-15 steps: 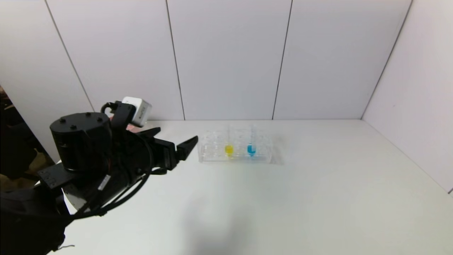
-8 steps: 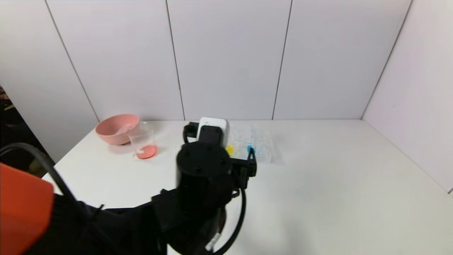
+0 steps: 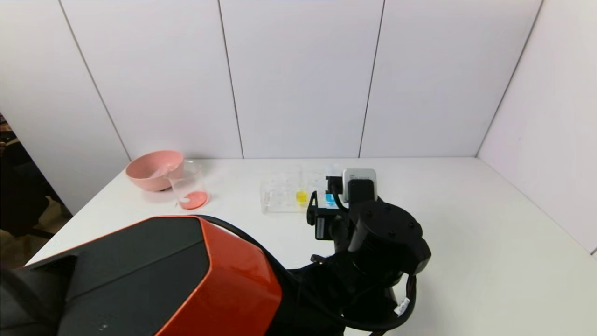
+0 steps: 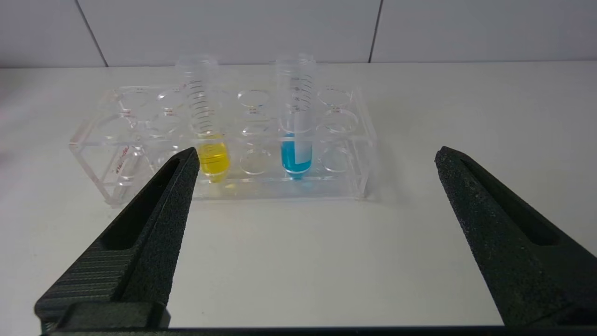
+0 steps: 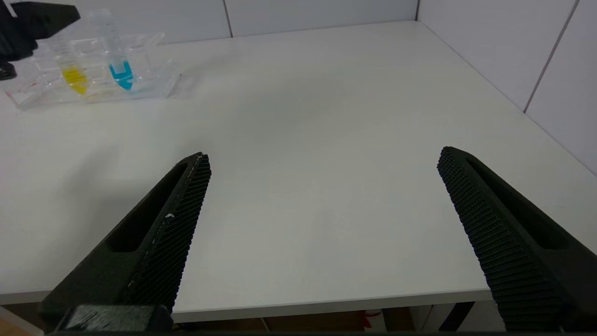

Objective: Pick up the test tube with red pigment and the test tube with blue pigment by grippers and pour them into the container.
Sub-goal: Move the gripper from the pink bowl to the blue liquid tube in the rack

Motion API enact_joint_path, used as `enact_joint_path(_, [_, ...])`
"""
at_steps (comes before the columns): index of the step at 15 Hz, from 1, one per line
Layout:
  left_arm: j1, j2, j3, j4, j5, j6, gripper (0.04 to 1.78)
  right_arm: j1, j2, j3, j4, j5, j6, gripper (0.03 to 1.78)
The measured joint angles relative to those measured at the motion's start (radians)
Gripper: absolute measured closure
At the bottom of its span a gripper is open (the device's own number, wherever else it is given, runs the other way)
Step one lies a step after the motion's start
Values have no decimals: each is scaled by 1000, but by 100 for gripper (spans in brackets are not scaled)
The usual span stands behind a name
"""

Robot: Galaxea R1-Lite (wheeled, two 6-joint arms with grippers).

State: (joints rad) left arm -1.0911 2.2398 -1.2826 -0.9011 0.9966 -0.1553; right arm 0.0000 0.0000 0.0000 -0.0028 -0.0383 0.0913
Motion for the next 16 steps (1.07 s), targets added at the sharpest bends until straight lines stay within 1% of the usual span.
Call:
enact_joint_path(3, [3,52,-53,4,0,3,6,0,0,0,0,0,0,4])
enact_joint_path(7, [48,100,-133,53,-21,10,6,0,0,0,0,0,0,4])
enact_joint_path(10, [96,136,-182,73,-105,11,6,0,0,0,0,0,0,4])
enact_joint_path(11, [112,150,-203,95,-118,11,6,0,0,0,0,0,0,4])
enact_joint_path(16, [163,233,-399,188,-146,13,6,0,0,0,0,0,0,4])
